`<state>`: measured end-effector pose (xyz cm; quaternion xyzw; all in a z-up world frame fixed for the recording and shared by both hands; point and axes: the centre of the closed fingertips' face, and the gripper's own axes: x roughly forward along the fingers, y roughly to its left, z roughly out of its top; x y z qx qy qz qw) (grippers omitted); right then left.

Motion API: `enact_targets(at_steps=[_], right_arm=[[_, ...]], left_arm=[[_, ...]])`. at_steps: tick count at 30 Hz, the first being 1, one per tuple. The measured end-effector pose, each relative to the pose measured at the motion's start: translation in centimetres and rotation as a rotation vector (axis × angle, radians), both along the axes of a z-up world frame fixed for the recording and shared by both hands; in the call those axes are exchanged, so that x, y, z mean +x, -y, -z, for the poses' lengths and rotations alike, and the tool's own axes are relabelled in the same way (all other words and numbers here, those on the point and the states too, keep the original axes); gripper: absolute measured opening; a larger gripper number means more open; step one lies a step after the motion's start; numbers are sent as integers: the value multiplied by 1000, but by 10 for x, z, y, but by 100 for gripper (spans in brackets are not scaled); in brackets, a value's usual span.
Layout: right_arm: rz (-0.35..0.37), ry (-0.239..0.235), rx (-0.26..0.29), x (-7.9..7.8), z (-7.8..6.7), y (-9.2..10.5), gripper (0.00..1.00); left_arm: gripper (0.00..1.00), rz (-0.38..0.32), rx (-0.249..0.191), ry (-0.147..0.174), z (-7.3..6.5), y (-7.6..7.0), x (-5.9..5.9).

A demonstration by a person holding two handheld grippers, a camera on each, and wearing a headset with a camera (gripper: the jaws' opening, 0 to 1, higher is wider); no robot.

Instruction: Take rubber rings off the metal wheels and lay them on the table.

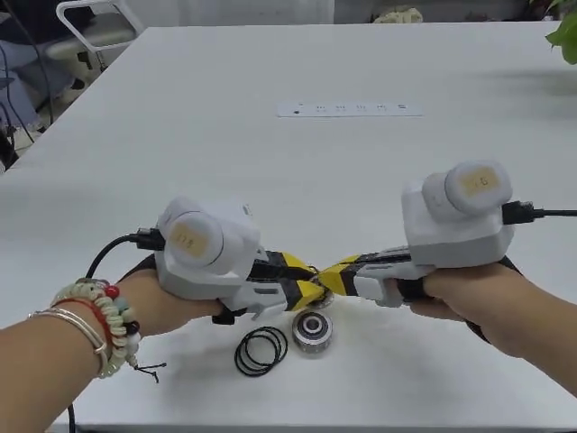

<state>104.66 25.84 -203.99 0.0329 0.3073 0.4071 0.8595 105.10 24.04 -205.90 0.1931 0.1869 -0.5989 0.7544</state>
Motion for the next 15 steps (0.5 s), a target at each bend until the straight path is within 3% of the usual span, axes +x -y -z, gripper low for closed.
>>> enact_targets(at_steps=[1, 2, 4, 10, 15], right_arm=[[-2, 23, -60, 3, 3, 3, 0], [-12, 40, -81, 3, 5, 2, 0], [-9, 15, -54, 2, 6, 0, 0], [45, -16, -75, 7, 13, 16, 0], [49, -19, -82, 7, 14, 18, 0]], left_arm=[[7, -1, 0, 0, 0, 0, 0], [7, -2, -2, -1, 0, 0, 0], [7, -5, -2, -3, 0, 0, 0], [8, -17, -4, -11, 0, 0, 0], [10, 2, 16, -16, -2, 0, 0]])
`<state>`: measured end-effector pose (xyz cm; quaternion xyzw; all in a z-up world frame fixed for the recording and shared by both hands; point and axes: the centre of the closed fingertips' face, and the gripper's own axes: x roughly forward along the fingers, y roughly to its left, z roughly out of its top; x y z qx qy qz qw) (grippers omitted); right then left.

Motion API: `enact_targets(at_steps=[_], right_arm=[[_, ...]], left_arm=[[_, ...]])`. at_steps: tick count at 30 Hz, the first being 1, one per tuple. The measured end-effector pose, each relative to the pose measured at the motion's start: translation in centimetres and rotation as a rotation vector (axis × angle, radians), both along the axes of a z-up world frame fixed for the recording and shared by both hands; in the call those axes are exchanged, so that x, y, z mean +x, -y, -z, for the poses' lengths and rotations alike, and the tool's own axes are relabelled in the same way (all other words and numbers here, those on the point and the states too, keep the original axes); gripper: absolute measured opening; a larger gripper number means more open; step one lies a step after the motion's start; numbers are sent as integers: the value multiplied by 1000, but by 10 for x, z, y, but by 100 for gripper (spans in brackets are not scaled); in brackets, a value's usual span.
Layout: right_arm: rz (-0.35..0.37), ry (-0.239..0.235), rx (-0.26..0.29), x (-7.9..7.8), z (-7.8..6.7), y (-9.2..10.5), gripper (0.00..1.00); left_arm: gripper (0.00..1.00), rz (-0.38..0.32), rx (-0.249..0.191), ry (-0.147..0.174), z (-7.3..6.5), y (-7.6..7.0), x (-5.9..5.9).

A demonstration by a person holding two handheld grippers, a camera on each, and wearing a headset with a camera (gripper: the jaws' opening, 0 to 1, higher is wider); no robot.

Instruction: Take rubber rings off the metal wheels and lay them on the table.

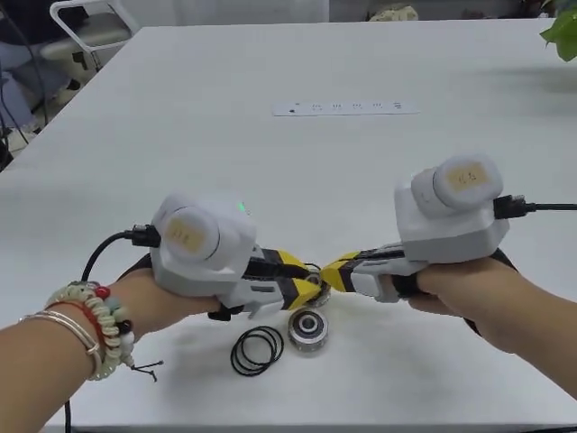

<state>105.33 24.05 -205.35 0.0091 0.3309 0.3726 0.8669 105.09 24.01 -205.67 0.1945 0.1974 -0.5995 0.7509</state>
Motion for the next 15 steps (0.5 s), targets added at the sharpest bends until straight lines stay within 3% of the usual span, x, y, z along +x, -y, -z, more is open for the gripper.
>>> enact_targets(at_steps=[13, 15], right_arm=[[44, 1, 43, 6, -11, 8, 0], [53, -3, 51, 7, -12, 9, 0]], left_arm=[[43, 61, -45, -29, -30, 2, -14], [48, 66, -36, -38, -36, -1, -16]])
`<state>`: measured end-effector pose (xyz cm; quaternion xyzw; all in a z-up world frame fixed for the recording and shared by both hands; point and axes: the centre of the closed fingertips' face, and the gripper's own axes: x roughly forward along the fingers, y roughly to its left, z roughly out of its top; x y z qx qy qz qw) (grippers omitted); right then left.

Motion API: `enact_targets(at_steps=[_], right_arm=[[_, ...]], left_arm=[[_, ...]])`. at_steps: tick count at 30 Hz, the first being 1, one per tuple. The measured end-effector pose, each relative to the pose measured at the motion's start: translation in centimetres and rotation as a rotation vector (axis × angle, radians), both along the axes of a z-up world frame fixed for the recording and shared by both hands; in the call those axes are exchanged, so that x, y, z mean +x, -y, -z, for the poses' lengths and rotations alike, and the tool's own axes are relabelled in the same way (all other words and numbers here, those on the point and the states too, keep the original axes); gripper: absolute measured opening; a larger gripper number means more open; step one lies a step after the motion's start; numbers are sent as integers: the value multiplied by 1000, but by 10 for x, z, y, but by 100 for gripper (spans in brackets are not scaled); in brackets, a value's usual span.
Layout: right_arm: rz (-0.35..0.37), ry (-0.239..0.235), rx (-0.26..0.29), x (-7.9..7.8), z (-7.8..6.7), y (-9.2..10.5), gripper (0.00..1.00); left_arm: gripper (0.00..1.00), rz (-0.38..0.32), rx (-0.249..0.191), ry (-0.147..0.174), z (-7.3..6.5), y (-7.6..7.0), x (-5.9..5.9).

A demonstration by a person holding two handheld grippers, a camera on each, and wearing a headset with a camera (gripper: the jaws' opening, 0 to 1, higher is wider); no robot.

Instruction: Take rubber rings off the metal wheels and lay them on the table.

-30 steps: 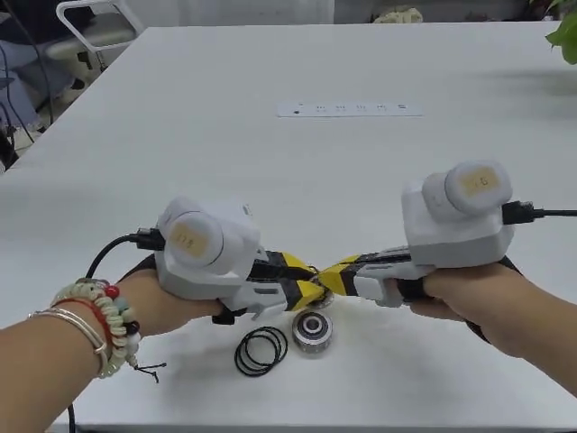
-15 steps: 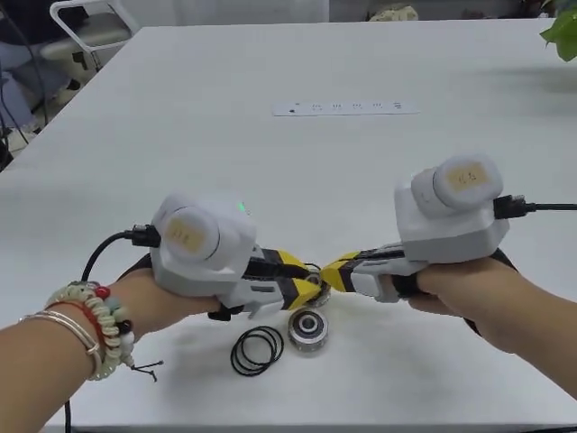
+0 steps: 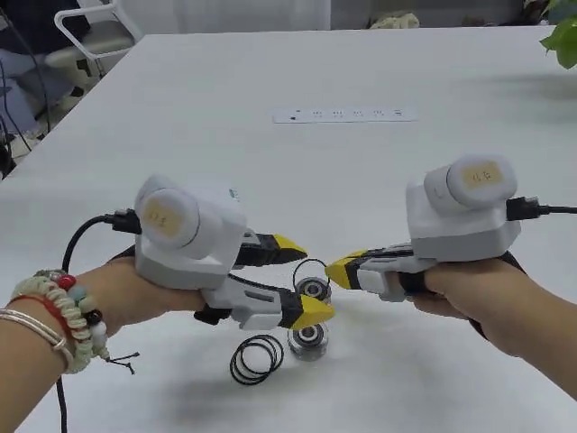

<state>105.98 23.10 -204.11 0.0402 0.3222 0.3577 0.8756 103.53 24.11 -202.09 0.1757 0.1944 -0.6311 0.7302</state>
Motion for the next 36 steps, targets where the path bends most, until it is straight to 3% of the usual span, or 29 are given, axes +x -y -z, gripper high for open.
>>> enact_targets(at_steps=[10, 17, 21, 31, 36], right_arm=[[25, -21, 56, 1, -10, 2, 0], [17, -13, 52, 1, -15, 2, 0], [17, -11, 72, 0, -20, 1, 0], [15, -11, 103, -3, -28, -1, 0], [5, -15, 114, -5, -30, -4, 0]], left_arm=[[74, 28, -13, 38, -38, -9, -6], [79, 38, 2, 78, -53, -25, -15], [86, 21, -25, 68, -66, -36, -24], [88, -37, -55, 133, -94, -68, -43], [89, -88, -72, 127, -97, -84, -53]])
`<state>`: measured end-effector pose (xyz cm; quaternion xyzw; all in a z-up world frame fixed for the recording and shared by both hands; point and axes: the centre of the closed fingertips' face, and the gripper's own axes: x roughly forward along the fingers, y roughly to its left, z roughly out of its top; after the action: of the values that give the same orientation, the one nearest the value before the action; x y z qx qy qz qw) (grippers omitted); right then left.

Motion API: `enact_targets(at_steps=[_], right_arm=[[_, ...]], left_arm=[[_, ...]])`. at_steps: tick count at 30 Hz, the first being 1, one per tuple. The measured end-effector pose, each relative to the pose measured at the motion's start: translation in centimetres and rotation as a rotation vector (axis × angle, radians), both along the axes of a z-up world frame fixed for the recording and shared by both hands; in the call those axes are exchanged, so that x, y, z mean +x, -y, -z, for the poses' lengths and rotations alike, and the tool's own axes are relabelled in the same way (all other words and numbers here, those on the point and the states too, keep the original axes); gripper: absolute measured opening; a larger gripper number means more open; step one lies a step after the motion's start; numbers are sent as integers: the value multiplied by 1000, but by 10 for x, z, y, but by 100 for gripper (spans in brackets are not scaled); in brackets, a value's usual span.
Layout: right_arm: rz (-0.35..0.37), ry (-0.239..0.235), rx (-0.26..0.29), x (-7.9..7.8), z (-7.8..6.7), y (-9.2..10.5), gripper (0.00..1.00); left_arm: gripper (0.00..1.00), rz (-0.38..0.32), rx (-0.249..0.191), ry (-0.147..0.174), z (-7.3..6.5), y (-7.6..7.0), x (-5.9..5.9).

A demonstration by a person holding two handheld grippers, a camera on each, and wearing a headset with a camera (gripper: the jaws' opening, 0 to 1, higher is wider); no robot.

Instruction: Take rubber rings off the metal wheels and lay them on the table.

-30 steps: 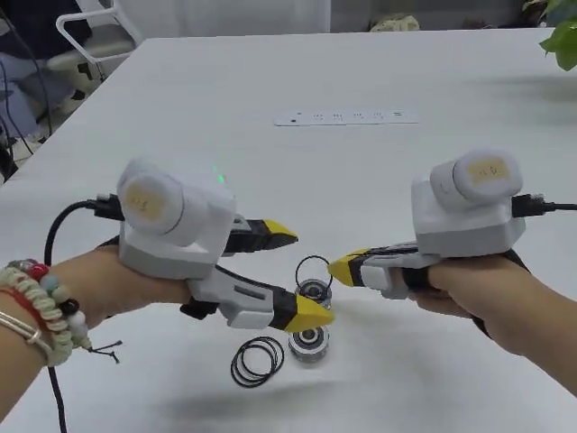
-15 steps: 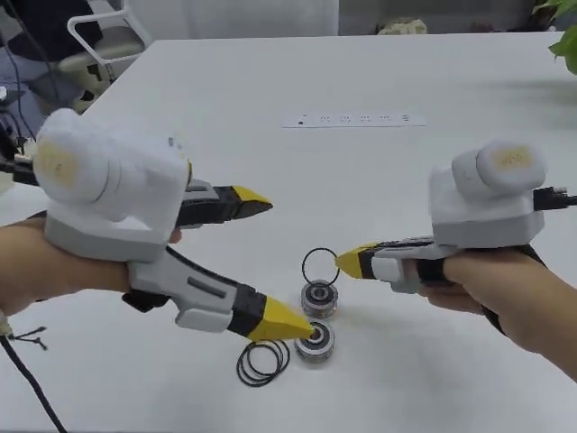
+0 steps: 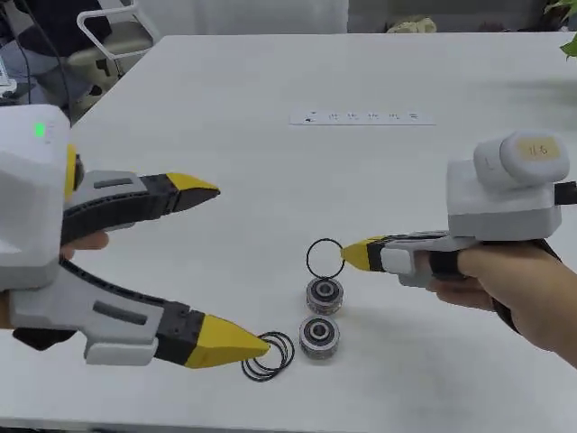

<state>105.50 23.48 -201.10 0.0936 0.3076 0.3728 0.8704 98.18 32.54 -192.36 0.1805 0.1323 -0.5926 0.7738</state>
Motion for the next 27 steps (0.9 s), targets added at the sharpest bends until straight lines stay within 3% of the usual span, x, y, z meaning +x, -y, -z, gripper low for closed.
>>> enact_targets(at_steps=[5, 13, 21, 27], right_arm=[[-12, -1, 6, -2, -1, -4, 0], [-46, -3, 9, -8, -3, -13, 0], [-79, -1, 18, -14, -6, -23, 0], [-125, -12, 28, -23, -7, -38, 0]], left_arm=[[89, -54, -22, 0, -1, -15, -8], [89, -149, -2, -35, 20, -43, -15], [90, -202, -30, -96, 37, -45, -22], [90, -208, -45, -109, 41, -37, -23]])
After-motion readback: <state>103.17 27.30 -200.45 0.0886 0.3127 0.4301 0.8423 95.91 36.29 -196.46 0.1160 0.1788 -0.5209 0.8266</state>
